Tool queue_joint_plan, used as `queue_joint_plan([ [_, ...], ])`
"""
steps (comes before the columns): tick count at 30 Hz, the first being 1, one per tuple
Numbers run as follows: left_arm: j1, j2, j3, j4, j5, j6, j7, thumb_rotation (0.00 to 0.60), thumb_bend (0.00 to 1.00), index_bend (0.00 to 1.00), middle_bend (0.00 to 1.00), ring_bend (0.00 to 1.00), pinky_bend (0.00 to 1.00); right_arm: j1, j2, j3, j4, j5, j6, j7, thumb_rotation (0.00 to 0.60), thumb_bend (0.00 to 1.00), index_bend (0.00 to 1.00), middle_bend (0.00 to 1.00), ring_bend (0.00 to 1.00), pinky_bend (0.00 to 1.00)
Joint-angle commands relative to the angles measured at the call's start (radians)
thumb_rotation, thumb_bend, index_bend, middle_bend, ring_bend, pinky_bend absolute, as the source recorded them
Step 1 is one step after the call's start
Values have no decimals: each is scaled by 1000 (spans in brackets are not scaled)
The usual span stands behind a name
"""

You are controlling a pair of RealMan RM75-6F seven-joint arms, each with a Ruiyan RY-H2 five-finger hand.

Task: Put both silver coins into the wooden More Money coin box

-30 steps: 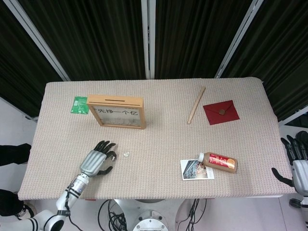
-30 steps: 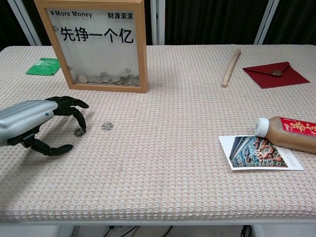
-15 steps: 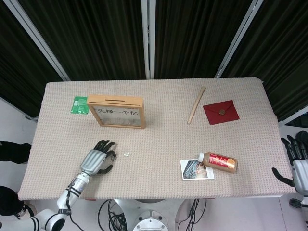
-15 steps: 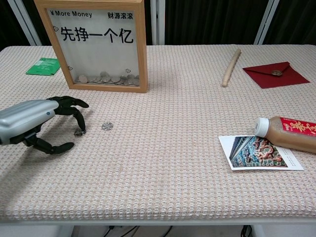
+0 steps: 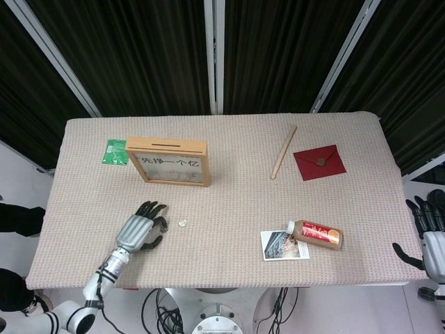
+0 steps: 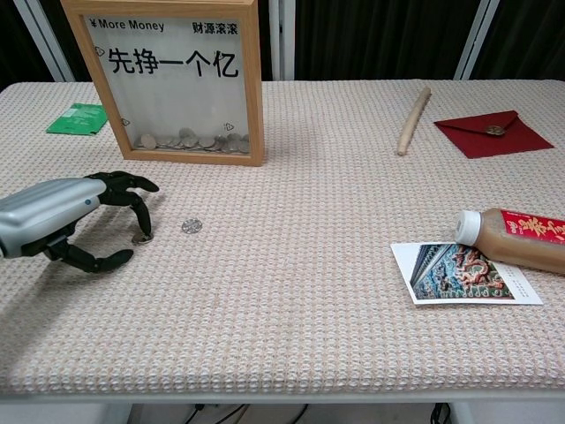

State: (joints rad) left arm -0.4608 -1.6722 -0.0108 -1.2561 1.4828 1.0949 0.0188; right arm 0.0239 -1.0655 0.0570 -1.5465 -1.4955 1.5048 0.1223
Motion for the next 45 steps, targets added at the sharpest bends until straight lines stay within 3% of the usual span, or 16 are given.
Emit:
queue_joint_plan([
  [1,-3,-4,0,7,1,-2,-5,600,310,424,84,0,0,0,-1,0,1,1,-2,0,600,176,0,0,0,0],
  [13,-9,-33,-5,47,9,14,-38,600,312,465,99,0,0,0,-2,-1,-1,3,-6,-4,600,176,0,0,0,0],
  [23,-7,-115,-19,167,37,82,-103,600,321,558,170,0,0,-3,1,-1,3,8,-7,1,600,176,0,0,0,0],
  [32,-2,-120,-19,185,49,118,-115,600,321,491,173,0,0,-3,-3,-2,12,9,-12,8,600,176,0,0,0,0],
  [45,-6,-132,-12,205,62,126,-153,600,355,543,193,0,0,-6,0,-3,12,12,-13,14,600,176,0,0,0,0],
])
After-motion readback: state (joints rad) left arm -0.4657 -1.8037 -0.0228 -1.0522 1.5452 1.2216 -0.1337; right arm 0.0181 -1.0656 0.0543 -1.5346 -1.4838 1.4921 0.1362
